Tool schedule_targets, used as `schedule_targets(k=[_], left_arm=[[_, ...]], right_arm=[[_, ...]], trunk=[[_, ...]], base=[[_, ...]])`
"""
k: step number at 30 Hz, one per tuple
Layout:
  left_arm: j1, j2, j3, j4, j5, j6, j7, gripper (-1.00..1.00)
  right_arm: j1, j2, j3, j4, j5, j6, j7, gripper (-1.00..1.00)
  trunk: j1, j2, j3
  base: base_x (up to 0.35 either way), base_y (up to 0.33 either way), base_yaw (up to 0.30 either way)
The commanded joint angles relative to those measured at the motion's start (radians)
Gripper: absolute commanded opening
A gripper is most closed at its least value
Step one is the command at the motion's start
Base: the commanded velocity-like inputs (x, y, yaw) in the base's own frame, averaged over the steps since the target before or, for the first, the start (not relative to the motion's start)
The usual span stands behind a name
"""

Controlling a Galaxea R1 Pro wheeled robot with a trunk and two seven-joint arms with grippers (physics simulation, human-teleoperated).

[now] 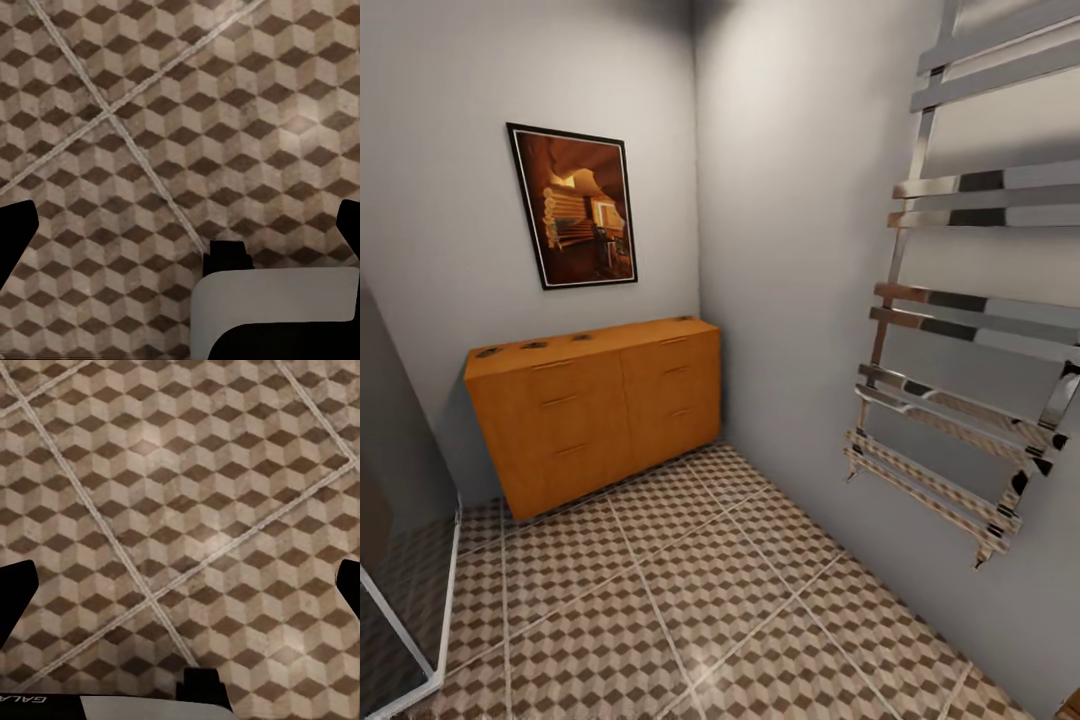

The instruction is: Take the four mousetraps from the cabinet in the bathroom and place them on the bathroom floor. Make sure all four end up on the same floor surface, and ensure that at least two of them are either under or directly next to the same bathroom sink.

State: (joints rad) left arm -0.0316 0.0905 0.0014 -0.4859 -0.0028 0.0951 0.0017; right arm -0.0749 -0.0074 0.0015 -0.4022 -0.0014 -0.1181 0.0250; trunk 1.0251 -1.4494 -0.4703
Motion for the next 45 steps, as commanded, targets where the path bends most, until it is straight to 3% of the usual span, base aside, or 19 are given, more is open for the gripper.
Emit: schedule_targets(k=[1,21,45], left_arm=[[0.0,0.0,0.0,-0.002,0.0,0.006,0.0,1.0],[-0.001,0.0,0.0,-0.002,0.0,0.006,0.0,1.0],[-0.001,0.0,0.0,0.0,-0.001,0.005,0.0,1.0]], right_arm=[[0.0,0.0,0.0,0.0,0.0,-0.003,0.003,1.0],[0.0,0.0,0.002,0.0,0.001,-0.003,0.003,1.0],[0.0,-0.001,0.001,0.0,0.002,-0.003,0.003,1.0]], trunk=[[0.0,-0.001,-0.001],[0.0,-0.001,-0.001],[0.0,-0.001,-0.001]], base=[[0.0,-0.038,0.286],[0.014,-0.083,0.286],[0.221,-0.217,0.283]])
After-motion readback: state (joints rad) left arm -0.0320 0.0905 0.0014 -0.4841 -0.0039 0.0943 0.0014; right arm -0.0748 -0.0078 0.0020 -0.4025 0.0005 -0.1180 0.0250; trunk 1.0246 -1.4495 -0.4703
